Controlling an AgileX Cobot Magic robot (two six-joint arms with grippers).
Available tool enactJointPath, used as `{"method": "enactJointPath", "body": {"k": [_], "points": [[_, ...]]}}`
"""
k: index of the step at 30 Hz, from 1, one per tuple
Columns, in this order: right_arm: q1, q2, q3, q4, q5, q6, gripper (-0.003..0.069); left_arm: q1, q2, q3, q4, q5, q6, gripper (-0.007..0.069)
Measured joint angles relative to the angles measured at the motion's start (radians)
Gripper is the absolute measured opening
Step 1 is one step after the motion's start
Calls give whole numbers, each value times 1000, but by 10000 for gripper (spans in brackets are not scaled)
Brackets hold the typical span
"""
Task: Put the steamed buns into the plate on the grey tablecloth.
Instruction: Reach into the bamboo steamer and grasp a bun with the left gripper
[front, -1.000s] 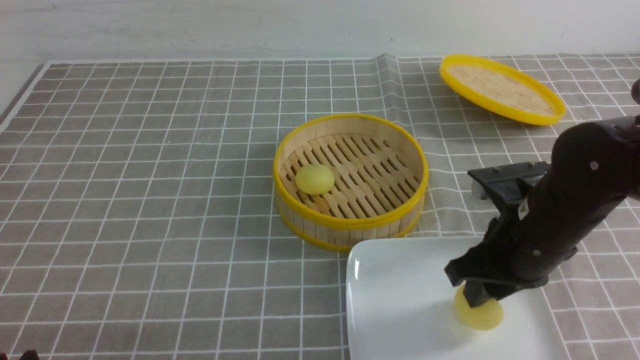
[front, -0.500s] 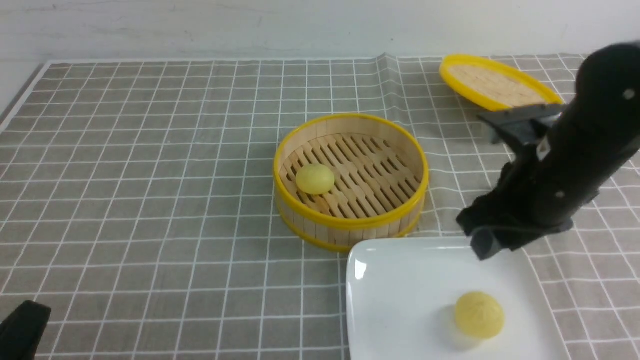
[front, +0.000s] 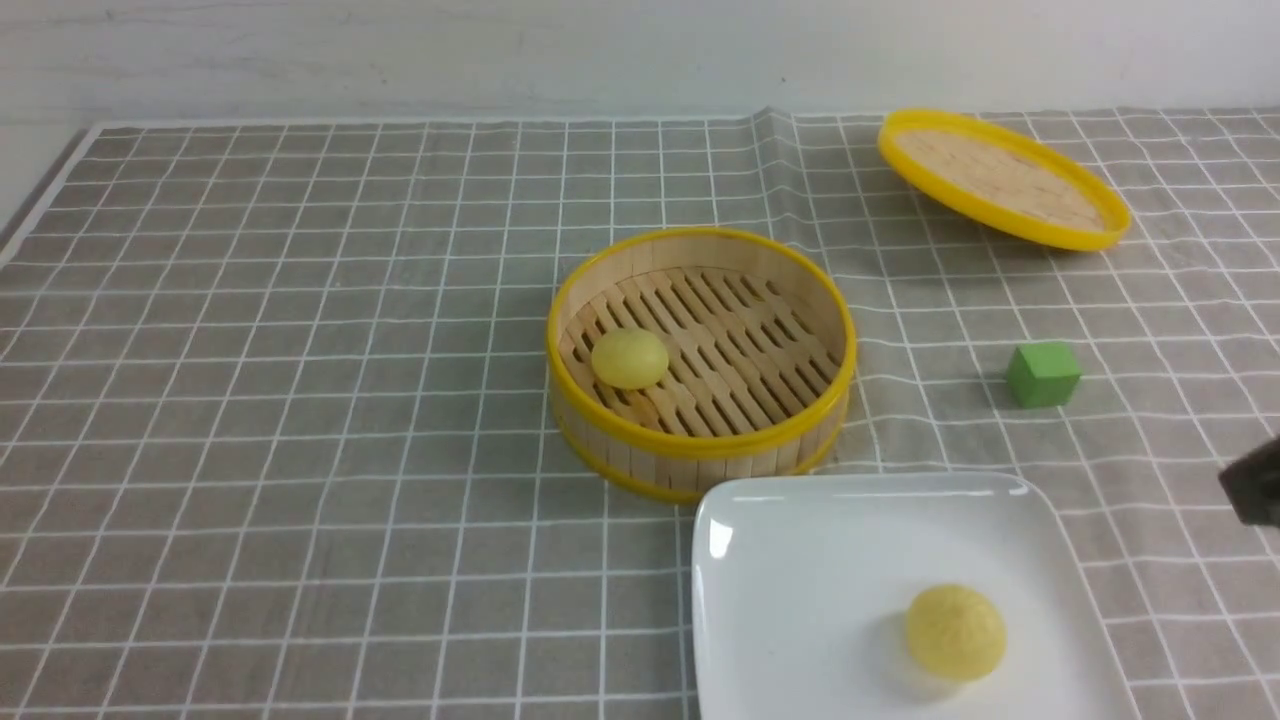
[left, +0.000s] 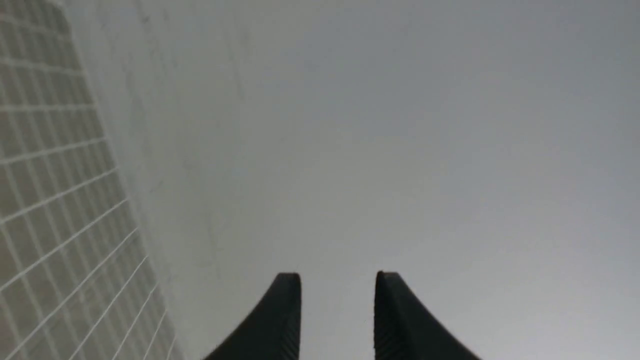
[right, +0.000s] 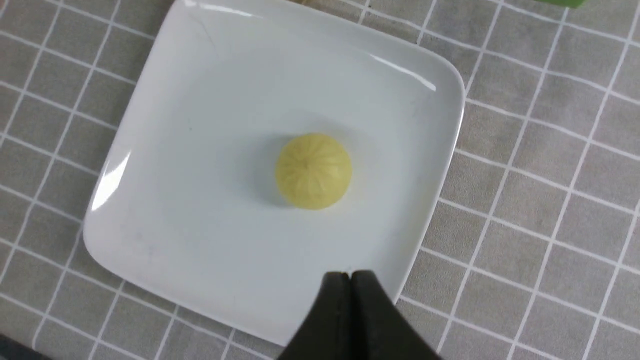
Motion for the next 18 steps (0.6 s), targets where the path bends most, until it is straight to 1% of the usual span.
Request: {"method": "enactJointPath", "body": {"k": [3,5,7,8,9,11,13,14,15,16,17,18], "points": [[0,-90,77,-4,-34,0,-16,0,0,-7,63,18,-19,232],[0,-130,110,-15,-57,0,-16,0,0,-55,94,84,-26,211],[0,-151,125,-37,-77,0,-15,0,12,-146,126,175,-19,172],[0,-159,130,-60,-88,0,-15,0,50,-216,153,248,7,143],[0,-159,130,-60,-88,0,-15,0,57,-240,158,259,12,137],[0,-161,131,-77,-95,0,-13,0,120,-331,189,355,52,92],[0,-161,132,-81,-101,0,-12,0,308,-520,252,637,147,20],[0,-159,132,-81,-103,0,-12,0,352,-574,262,702,164,10],[0,-158,132,-81,-103,0,-10,0,444,-638,278,833,198,3],[0,-158,132,-81,-103,0,-10,0,476,-675,282,875,210,2],[0,-158,132,-81,-104,0,-9,0,573,-745,295,1017,254,2],[0,-158,132,-81,-104,0,-9,0,673,-798,299,1107,289,2]]}}
